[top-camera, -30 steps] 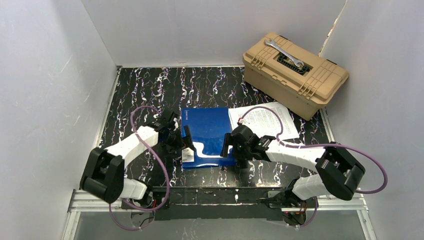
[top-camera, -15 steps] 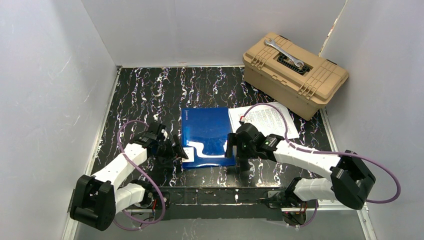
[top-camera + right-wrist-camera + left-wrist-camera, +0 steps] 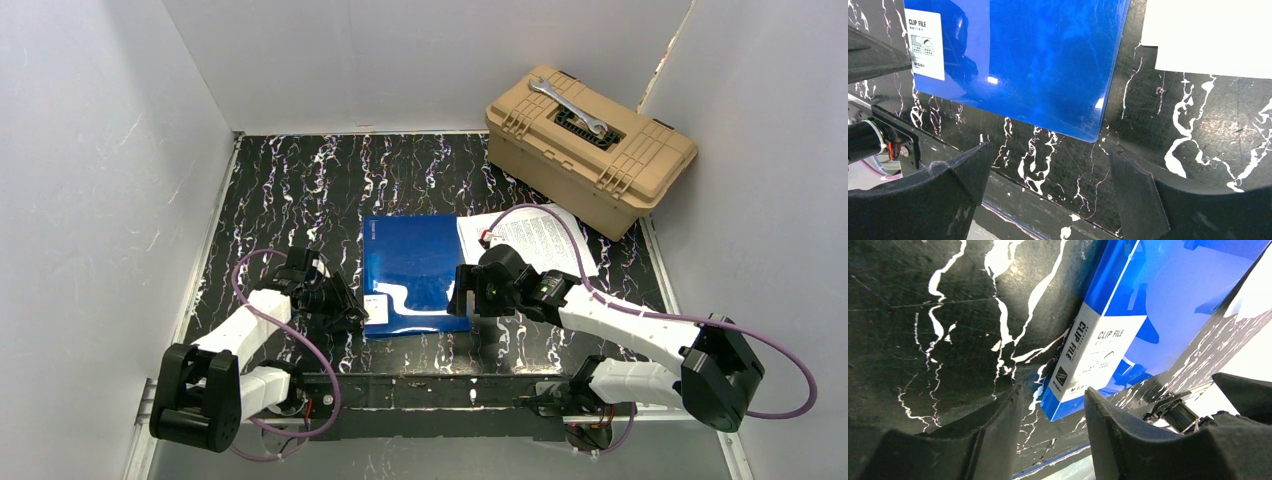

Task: Put the files into the folder

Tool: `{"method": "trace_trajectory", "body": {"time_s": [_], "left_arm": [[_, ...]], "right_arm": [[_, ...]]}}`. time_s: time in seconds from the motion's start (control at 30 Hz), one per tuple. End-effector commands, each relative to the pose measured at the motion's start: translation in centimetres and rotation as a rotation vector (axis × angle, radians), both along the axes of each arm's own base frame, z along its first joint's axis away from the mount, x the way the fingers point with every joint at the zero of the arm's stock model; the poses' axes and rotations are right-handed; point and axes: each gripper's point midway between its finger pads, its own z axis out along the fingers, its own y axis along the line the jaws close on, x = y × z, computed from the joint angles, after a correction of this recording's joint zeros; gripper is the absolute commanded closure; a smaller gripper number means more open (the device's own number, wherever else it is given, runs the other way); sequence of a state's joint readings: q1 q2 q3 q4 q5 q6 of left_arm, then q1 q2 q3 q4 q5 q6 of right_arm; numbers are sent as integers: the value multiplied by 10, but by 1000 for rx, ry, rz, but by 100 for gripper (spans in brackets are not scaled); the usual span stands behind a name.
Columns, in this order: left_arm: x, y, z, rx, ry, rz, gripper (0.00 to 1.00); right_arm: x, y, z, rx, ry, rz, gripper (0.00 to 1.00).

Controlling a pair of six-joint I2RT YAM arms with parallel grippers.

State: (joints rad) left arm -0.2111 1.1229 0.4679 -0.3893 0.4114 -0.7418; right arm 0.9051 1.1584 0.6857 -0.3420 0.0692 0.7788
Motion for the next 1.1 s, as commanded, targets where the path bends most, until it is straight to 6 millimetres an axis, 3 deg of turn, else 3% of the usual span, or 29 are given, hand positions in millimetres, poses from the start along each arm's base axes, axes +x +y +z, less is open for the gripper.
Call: {"method": "trace_trajectory", "body": {"time_s": [0.0,0.4,1.07], "left_arm": [[-3,7,-6,18,24,15,55],[-6,10,-15,38,45,26,58],[-11,28,-28,111,114,94,76]], "right_arm": [[-1,3,6,32,-6,14,6],[-7,5,2,46,18,22,7],[0,16,-1,50,37,11,8]]}}
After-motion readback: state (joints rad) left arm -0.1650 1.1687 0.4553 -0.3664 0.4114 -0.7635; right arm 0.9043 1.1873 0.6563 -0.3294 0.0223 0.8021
